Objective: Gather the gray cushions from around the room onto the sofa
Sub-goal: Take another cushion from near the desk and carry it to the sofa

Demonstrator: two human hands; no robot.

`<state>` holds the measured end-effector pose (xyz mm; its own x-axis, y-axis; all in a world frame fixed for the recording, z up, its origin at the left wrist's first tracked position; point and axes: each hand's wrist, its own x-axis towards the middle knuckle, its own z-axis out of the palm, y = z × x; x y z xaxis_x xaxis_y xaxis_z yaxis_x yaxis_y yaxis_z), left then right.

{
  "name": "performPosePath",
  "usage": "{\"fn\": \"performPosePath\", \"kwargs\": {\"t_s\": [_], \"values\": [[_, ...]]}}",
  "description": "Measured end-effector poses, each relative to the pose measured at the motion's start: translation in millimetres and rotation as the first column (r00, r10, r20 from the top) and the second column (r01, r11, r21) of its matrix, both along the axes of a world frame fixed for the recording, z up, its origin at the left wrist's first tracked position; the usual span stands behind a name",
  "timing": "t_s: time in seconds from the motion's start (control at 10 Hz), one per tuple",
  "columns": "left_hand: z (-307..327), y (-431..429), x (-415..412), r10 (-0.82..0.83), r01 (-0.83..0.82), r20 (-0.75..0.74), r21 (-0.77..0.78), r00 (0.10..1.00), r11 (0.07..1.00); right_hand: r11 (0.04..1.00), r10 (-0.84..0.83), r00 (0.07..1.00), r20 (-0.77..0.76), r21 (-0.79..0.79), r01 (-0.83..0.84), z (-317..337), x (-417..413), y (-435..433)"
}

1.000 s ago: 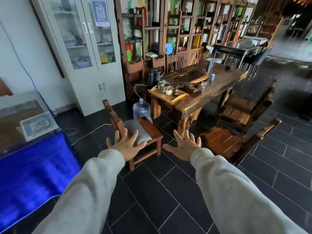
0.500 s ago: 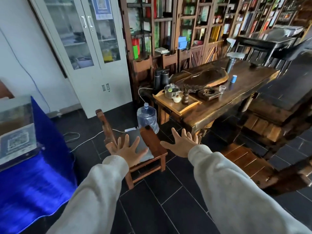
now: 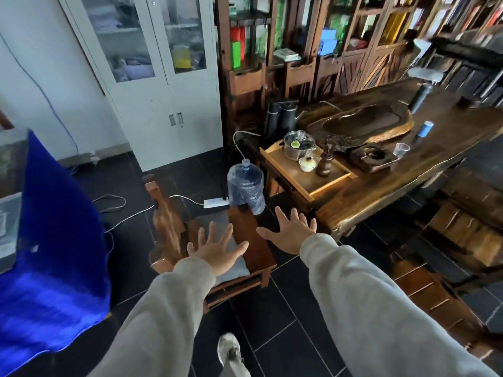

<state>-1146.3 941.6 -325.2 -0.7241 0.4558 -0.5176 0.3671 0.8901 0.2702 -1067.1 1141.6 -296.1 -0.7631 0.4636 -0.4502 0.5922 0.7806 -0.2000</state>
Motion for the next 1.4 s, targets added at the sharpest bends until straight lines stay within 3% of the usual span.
{"fn": "performPosePath", "kwargs": {"t_s": [0.3,0.6,0.8,0.9,1.0,1.2,1.3,1.4], "values": [[-46.8,43.0,-119.0,0.035,-0.036,0.107,0.004,0.994,0.999,0.998,0.055,0.992,0.114,-0.006,-0.055,-43.6,-133.7,40.2],[-89.5,52.1,-209.5,0.207,-0.218,0.184,0.04,0.961,0.975,0.981,0.192,0.967,0.168,-0.033,-0.189,-85.6,-262.5,47.0],[-143.6,48.8,-229.1,0.415,-0.457,0.342,0.05,0.843,0.888,0.931,0.364,0.903,0.227,-0.048,-0.363,-146.6,-342.7,45.7],[-182.5,52.9,-219.0,0.548,-0.671,0.486,0.111,0.681,0.733,0.894,0.443,0.85,0.284,-0.074,-0.442,-188.1,-377.0,43.5],[-232.7,66.0,-202.1,0.68,-0.842,0.513,0.191,0.524,0.504,0.847,0.526,0.779,0.34,-0.122,-0.518,-243.9,-410.8,40.4],[-358.3,103.5,-153.3,0.8,-0.959,0.595,-0.262,-0.073,0.108,0.738,0.656,0.632,0.412,-0.177,-0.651,-358.1,-458.1,37.4],[-402.3,126.0,-136.0,0.786,-0.935,0.507,-0.189,-0.354,-0.299,0.708,0.696,0.615,0.372,-0.208,-0.675,-399.4,-472.3,37.5],[-422.1,132.1,-142.8,0.857,-0.906,0.36,-0.346,-0.369,-0.244,0.676,0.736,0.619,0.273,-0.275,-0.683,-425.1,-487.2,39.4]]}}
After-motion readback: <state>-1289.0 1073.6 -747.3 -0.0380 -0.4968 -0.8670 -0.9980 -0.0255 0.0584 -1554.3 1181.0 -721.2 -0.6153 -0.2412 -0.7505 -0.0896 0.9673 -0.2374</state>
